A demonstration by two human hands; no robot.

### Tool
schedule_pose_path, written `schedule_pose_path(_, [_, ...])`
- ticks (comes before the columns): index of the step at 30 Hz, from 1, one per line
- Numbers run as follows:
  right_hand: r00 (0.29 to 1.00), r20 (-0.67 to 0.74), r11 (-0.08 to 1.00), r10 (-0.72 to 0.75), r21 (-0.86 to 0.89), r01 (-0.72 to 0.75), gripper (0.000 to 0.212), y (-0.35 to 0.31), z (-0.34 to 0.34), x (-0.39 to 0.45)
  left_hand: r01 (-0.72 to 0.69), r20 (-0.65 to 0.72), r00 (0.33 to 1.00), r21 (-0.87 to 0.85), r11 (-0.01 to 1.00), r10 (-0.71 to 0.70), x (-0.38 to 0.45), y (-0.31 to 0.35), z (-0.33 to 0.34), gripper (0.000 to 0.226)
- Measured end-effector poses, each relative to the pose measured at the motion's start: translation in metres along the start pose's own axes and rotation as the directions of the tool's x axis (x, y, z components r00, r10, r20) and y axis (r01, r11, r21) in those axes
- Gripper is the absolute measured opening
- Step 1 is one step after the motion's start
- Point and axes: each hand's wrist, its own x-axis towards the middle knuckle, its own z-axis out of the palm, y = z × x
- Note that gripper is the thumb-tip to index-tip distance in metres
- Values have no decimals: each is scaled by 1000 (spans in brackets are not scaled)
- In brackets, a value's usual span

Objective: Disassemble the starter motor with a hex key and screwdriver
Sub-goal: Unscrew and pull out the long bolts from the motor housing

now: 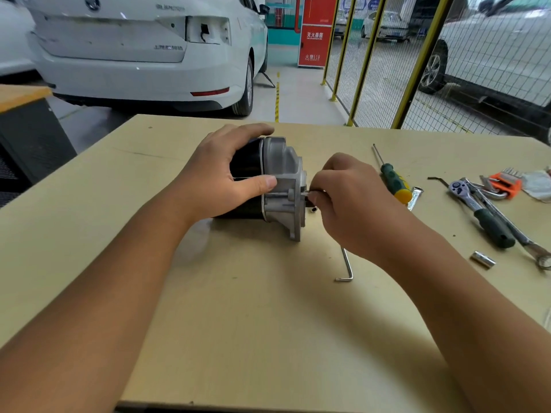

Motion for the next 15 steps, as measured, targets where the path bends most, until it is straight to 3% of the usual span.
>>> schedule_pose_path(7, [999, 18, 992, -50, -114, 52, 9, -2, -4, 2, -6, 3, 1000, 11, 1000, 6, 1, -2, 0, 71])
schedule_pose_path(15, [998, -23, 999, -51, 10, 52, 7, 1, -5, 0, 6, 5, 1000, 11, 1000, -6, 0, 0, -1, 71])
